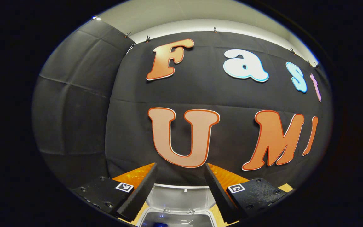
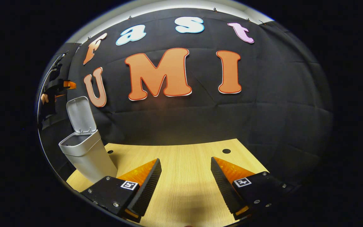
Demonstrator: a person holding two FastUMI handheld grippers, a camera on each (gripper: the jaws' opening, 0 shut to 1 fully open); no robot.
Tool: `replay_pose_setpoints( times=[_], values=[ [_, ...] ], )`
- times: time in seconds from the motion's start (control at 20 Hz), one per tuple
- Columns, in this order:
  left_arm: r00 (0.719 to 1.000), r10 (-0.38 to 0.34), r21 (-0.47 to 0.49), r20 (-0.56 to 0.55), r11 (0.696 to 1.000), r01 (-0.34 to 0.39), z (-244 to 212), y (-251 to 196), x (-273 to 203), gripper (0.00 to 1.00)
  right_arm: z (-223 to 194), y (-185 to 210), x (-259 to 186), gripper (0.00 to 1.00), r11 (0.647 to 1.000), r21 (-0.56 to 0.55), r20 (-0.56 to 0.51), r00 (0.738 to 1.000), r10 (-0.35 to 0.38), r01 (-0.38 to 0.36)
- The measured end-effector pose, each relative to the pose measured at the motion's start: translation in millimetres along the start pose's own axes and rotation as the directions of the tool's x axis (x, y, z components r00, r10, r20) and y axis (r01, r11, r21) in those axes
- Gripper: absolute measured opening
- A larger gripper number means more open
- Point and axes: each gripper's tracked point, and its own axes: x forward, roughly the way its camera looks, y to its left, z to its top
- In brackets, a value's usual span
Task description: Press the lid of the desktop garbage bin to open it, pick up the crumpled paper on the desktop and throw it into the bin, then pick up the pop can on the desktop and drop it into the bin, and finally close the garbage bin lid.
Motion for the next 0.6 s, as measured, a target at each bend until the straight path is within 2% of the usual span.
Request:
replay_pose_setpoints(
  times=[0.25,0.6],
  values=[
    [0.994,-0.001,0.020,-0.112,1.000,0.003,-44,-2,30,0.93,0,-5,-2,0.94,1.000,0.004,0.001,1.000,-0.008,0.008],
    [0.989,0.007,0.089,-0.145,0.996,0.006,-49,-5,12,0.93,-5,-16,0,0.94,0.999,0.027,-0.007,1.000,-0.027,0.027]
  ],
)
